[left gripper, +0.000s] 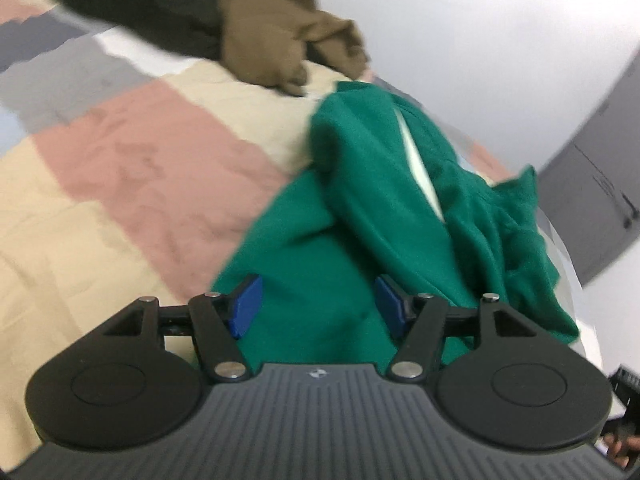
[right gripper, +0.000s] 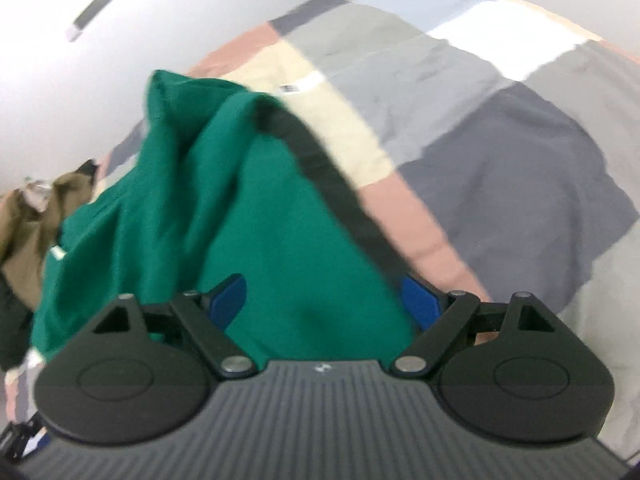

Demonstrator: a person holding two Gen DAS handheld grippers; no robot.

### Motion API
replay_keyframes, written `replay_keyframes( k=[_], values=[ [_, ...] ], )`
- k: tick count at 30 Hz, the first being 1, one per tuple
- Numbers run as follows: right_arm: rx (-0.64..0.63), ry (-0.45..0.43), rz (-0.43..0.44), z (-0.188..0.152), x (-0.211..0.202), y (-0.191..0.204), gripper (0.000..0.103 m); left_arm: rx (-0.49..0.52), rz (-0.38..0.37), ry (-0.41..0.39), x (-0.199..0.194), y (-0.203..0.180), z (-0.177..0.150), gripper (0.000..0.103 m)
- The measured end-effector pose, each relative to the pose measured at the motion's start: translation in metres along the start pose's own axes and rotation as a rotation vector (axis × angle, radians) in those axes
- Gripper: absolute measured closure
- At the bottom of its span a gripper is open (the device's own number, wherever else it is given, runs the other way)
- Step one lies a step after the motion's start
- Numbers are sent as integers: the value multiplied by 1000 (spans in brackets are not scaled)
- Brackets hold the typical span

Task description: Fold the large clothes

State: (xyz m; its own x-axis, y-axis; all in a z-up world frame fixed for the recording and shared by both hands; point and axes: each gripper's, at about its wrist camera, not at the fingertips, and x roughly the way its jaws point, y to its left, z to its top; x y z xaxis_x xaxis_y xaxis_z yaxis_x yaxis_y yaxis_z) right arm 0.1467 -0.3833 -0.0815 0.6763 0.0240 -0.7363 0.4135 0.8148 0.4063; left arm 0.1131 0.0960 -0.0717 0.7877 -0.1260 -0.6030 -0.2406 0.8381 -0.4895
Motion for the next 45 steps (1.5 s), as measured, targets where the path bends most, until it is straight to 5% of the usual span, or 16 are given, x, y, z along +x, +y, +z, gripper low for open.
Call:
replay_keyframes(
  k=[6,12,22,24,29,33,37,39,41,43,45],
  values=[
    [127,38,-67,3,18,-26,17,-72,48,-18,-2,23,6,35],
    [187,153,105,-4,27,-27,12,-141,68,47,11,39,6,35],
    [264,195,499,-8,8,-11,12,-326,-274,62,1,47,-4,28],
    [241,194,492,-8,8,-7,12,-336,-289,82,5,44,-7,27],
    [220,231,357,-11,27,-5,14,-260,-152,207,21,37,-17,27],
    [192,256,269,-16,35,-3,15,-263,-194,223,18,34,-23,27],
    [206,266,354,-14,33,1,13,-298,-320,237,14,31,-25,28],
    [215,263,449,-17,28,1,12,-293,-336,239,13,31,-28,28],
    [176,252,440,-17,27,6,13,-269,-310,255,20,24,-31,28],
    [179,247,378,-21,33,5,18,-236,-265,261,24,18,-35,30],
    [177,255,305,-25,41,6,35,-212,-239,253,22,12,-37,32]
  ],
)
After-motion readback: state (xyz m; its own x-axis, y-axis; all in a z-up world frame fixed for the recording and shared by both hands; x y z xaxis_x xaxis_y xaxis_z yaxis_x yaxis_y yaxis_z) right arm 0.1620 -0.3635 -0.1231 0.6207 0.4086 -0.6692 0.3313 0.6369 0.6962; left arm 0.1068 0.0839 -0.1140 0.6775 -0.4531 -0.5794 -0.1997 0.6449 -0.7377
